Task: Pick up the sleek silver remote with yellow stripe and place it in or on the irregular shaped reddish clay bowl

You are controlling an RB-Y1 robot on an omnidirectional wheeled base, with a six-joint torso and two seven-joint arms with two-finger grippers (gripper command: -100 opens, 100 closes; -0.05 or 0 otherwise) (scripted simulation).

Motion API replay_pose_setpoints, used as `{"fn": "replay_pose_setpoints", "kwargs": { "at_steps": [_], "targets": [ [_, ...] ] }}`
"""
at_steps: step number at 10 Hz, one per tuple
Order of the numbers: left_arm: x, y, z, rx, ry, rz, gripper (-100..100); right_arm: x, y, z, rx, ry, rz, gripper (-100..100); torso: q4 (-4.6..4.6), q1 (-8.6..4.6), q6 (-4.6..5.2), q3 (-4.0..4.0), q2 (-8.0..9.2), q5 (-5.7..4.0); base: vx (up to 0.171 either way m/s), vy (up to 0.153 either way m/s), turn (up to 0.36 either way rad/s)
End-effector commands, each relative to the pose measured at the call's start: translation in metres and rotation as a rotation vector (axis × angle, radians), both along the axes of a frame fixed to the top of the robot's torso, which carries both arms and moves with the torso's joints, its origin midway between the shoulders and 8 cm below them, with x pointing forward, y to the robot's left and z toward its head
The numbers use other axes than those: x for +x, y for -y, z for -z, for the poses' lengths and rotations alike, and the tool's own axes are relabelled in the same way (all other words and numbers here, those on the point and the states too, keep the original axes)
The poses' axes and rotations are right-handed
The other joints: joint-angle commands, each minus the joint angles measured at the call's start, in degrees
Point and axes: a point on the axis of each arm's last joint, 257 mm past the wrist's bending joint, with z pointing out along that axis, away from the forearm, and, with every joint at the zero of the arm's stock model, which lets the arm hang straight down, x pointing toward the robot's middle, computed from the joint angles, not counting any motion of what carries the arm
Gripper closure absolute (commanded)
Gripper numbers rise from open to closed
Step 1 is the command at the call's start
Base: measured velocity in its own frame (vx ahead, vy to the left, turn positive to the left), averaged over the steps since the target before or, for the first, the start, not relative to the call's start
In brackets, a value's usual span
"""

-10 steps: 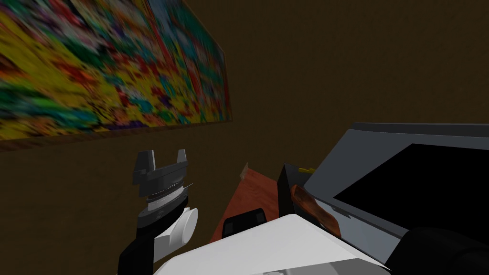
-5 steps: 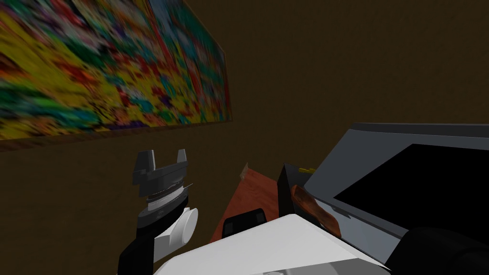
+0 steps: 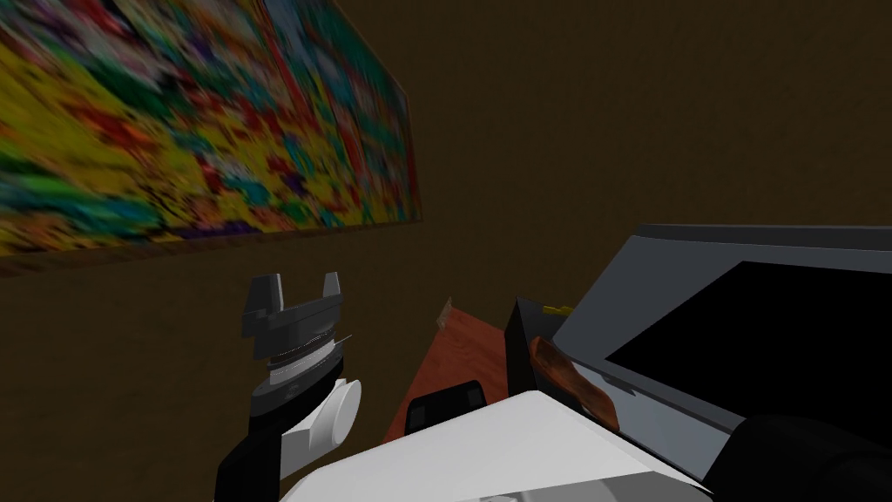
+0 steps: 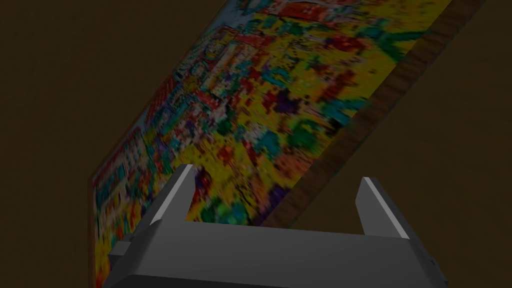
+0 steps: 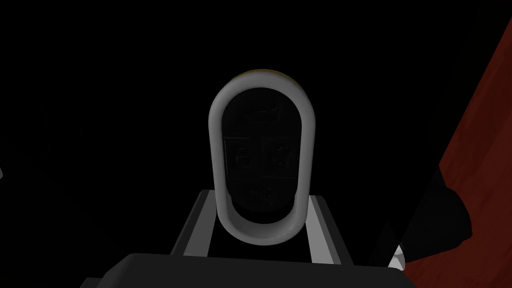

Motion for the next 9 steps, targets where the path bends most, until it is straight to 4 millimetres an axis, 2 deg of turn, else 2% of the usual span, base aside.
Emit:
{"fn": "replay_pose_setpoints", "kwargs": {
  "at_steps": [1, 2, 5, 9],
  "targets": [
    [0.0, 0.0, 0.0, 0.0, 0.0, 0.0, 0, 0.0, 0.0, 0.0, 0.0, 0.0, 0.0, 0, 0.0, 0.0, 0.0, 0.0, 0.0, 0.0, 0.0, 0.0, 0.0],
    [0.0, 0.0, 0.0, 0.0, 0.0, 0.0, 0, -0.005, 0.018, -0.009, -0.02, -0.013, 0.003, 100, 0.0, 0.0, 0.0, 0.01, 0.01, 0.0, -0.019, 0.003, 0.028],
    [0.0, 0.0, 0.0, 0.0, 0.0, 0.0, 0, -0.015, 0.052, -0.028, -0.046, -0.048, 0.008, 100, 0.03, 0.0, -0.03, 0.14, 0.27, 0.07, -0.07, 0.002, 0.068],
    [0.0, 0.0, 0.0, 0.0, 0.0, 0.0, 0, -0.017, 0.092, -0.055, -0.061, -0.091, 0.014, 100, 0.04, -0.03, -0.1, 0.15, 0.27, 0.05, -0.079, 0.002, 0.147]
  ]
}}
